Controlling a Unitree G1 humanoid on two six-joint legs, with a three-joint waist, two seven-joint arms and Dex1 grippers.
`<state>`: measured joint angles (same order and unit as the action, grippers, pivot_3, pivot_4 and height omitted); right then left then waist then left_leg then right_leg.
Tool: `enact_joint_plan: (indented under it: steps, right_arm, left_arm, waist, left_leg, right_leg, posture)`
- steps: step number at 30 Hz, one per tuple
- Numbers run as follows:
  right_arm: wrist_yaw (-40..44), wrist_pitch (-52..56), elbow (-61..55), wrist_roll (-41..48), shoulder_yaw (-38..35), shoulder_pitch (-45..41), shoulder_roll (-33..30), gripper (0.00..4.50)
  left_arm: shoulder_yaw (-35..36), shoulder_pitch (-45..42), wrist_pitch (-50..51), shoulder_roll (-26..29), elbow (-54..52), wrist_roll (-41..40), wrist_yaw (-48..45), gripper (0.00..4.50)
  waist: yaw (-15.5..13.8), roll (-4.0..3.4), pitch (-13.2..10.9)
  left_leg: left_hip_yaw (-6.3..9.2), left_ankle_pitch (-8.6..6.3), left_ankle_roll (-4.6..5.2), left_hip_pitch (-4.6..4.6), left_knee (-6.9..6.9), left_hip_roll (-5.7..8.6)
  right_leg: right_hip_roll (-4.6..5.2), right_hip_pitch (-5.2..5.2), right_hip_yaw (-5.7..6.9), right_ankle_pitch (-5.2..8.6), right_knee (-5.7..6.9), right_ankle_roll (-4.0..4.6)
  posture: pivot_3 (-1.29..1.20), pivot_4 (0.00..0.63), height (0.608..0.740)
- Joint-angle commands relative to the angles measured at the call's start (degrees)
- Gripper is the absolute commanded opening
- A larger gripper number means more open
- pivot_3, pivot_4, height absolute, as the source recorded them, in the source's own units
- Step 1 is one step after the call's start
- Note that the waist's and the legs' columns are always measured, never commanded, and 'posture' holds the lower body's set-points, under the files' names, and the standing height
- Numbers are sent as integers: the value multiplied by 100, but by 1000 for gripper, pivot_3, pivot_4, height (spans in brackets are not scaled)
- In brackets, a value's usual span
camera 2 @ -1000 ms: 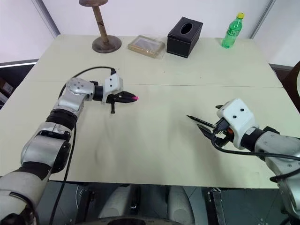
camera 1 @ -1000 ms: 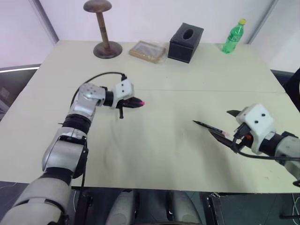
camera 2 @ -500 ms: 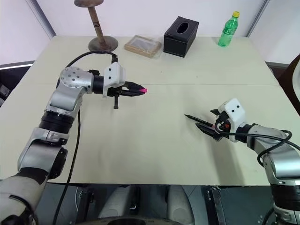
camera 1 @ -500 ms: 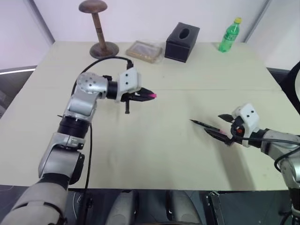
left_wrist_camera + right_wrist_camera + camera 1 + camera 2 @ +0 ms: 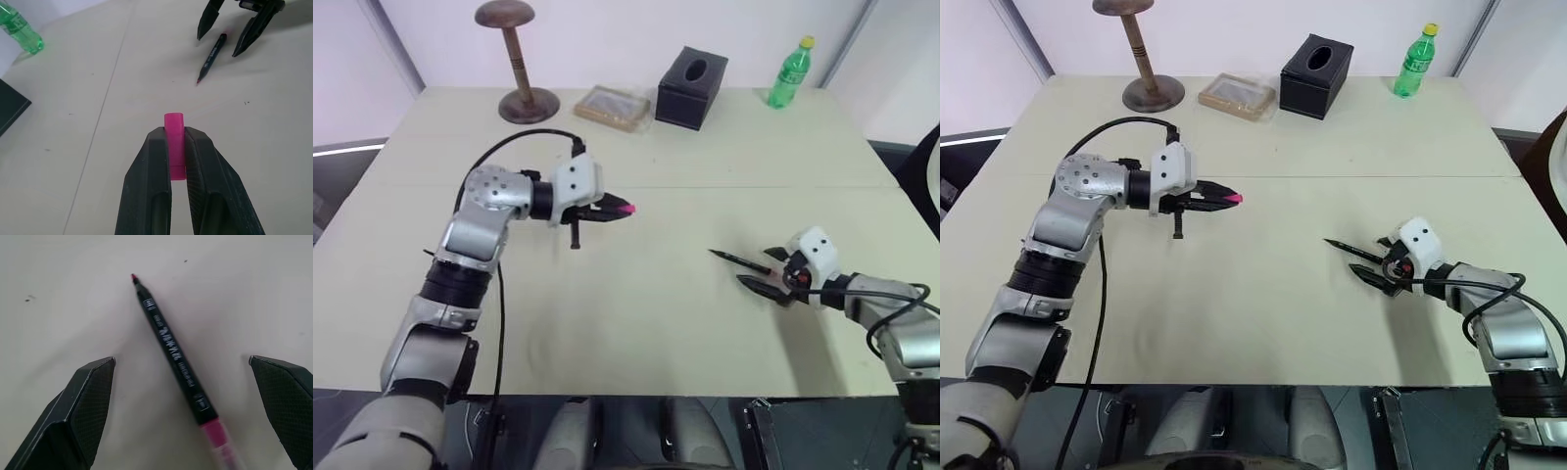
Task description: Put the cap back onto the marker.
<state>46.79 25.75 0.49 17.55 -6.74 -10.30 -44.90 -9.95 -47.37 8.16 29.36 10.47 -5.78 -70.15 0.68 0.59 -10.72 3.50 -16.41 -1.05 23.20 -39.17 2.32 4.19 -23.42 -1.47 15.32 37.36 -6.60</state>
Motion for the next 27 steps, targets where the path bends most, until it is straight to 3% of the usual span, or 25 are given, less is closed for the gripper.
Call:
enact_joint_plan:
  steps: [1,6,9,16,27]
  right_arm:
    - [59,-178,170,-89,38,-194,41,4500]
    - [93,-223,318,-156,116,-264,112,4500]
    - [113,-252,339,-202,156,-215,149,3660]
    - [126,-327,396,-264,213,-145,196,45]
    - [48,-158,-56,-350,194,14,98,45]
  left_arm:
    - [103,67,39,86,-287,-135,103,54]
    - [104,148,89,125,-378,-150,180,54]
    - [101,150,87,157,-366,-161,211,0]
    - [91,114,39,237,-285,-162,202,0]
    - [14,-91,-381,188,135,-129,97,0]
  waist:
    - [0,0,0]
    - [1,0,0]
    - [1,-1,0]
    - [-2,-1,0]
    - [-15,0,0]
  left_leg:
    - [0,0,0,0,0,0]
    - [0,0,-1,0,0,0]
    - [0,0,-1,0,0,0]
    - [0,1,-1,-1,0,0]
    - [0,1,-1,-1,0,0]
  right_leg:
    - [0,0,0,0,0,0]
    - [0,0,0,0,0,0]
    - [0,0,0,0,0,0]
    - [0,1,0,0,0,0]
    - [0,2,0,0,0,0]
  posture:
    - [0,150,740]
    - [0,150,740]
    - [0,150,740]
    - [0,150,740]
    - [0,150,740]
